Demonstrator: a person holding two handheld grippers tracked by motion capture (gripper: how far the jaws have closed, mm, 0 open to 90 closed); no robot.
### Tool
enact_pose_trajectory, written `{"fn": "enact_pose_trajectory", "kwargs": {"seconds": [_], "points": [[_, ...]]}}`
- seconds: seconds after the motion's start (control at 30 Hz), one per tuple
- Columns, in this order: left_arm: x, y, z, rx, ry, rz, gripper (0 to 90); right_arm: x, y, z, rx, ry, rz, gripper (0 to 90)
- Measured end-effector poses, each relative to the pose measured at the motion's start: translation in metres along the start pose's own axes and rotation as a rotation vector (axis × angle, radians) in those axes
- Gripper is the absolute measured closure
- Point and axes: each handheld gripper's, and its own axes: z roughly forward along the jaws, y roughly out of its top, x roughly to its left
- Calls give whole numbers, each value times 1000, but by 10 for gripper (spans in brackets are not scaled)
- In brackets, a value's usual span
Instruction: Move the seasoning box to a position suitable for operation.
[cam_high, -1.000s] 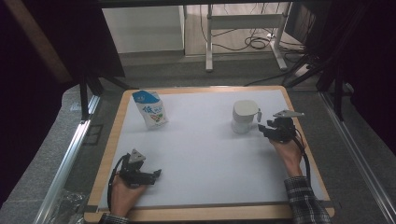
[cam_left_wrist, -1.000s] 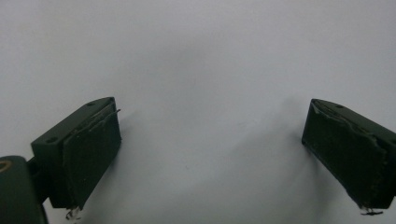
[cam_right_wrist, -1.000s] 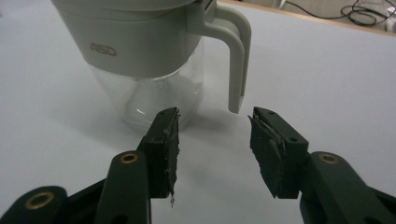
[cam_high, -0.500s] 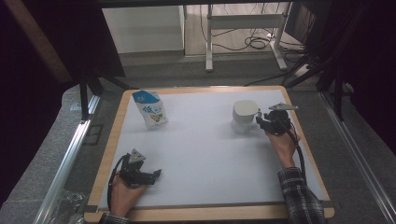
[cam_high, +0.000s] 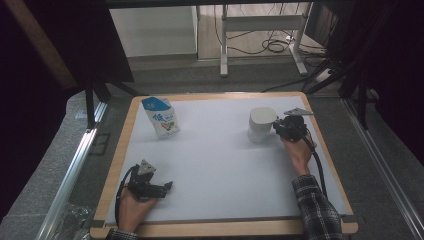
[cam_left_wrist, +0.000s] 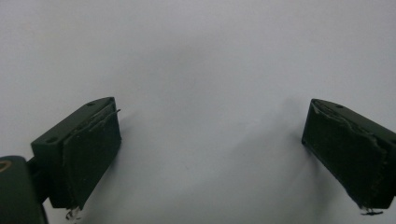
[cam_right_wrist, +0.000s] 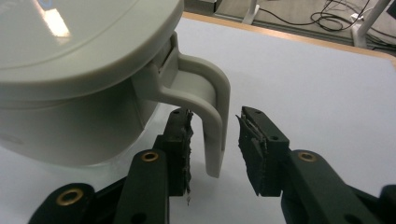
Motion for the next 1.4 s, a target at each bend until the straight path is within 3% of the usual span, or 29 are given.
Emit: {"fn": "enact_pose_trajectory", "kwargs": {"seconds": [0.2, 0.47, 0.97, 1.4], "points": [[0, 0, 0, 0, 0, 0, 46, -3, 0, 3, -15, 14, 46, 723], [0, 0, 0, 0, 0, 0, 45, 6, 0, 4, -29, -44, 15, 799], [0, 0, 0, 0, 0, 0, 45, 13, 0, -5, -27, 14, 40, 801], [0, 0, 0, -1, 0, -1, 45, 35, -1, -25, -34, 90, 14, 801]]}}
